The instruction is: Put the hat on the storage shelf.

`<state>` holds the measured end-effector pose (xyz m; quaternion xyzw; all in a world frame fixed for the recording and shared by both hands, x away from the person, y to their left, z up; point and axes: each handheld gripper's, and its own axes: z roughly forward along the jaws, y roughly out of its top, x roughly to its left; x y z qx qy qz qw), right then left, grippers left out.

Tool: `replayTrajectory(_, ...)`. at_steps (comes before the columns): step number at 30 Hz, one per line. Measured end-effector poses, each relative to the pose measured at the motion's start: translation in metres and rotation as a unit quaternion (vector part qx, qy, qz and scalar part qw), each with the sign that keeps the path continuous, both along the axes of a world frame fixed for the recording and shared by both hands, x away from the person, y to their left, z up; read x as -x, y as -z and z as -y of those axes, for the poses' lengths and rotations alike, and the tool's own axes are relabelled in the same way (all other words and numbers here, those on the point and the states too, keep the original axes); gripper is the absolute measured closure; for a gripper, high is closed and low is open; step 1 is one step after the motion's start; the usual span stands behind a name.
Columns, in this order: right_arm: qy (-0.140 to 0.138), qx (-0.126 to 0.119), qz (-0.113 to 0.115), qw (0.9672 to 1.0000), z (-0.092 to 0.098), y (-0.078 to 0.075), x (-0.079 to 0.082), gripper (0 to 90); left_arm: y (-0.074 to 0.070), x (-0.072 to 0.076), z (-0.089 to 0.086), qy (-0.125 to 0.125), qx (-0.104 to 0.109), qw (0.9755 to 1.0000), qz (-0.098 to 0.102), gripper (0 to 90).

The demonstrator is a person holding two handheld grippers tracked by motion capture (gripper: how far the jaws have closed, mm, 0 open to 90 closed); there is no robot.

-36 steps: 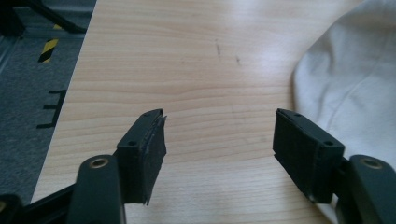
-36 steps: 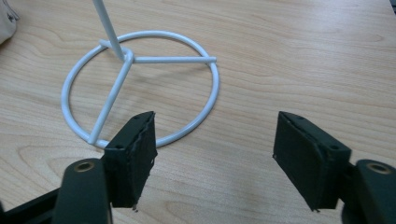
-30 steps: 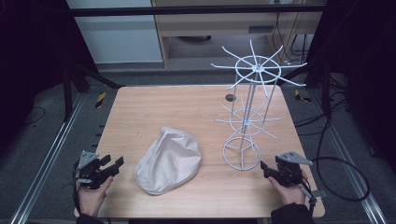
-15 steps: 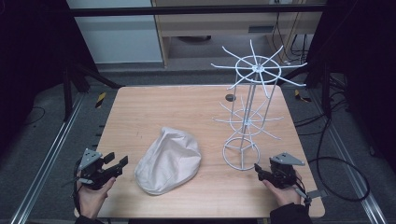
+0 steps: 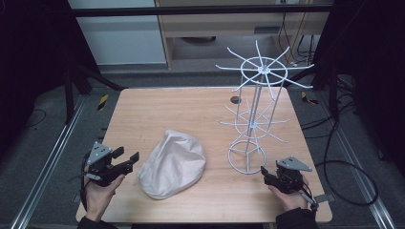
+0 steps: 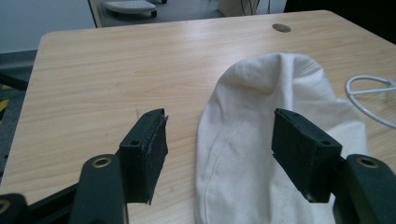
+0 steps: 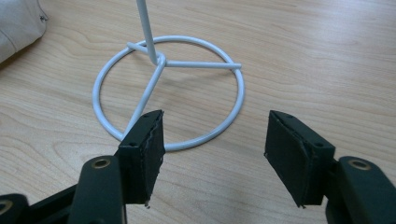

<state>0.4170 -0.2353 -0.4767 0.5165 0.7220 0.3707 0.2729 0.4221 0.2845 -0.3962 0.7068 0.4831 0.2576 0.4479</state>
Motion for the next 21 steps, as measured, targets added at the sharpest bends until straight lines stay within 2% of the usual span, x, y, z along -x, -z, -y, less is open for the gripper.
replayTrajectory(9, -0.008, -0.003, 0.000, 1.0000, 0.000, 0.000, 0.001, 40.4, -0.013, -0.005, 0.009, 0.009, 0.011, 0.9999, 0.007, 34.6)
replayTrajectory(13, -0.016, 0.000, 0.002, 0.9999, 0.000, 0.001, 0.000, 42.1, -0.017, -0.008, 0.020, 0.021, 0.001, 0.9997, 0.008, 34.6)
replayTrajectory(21, -0.018, -0.001, 0.005, 0.9998, -0.001, 0.000, 0.001, 45.3, -0.020, -0.015, 0.033, 0.033, -0.004, 0.9994, 0.004, 34.5)
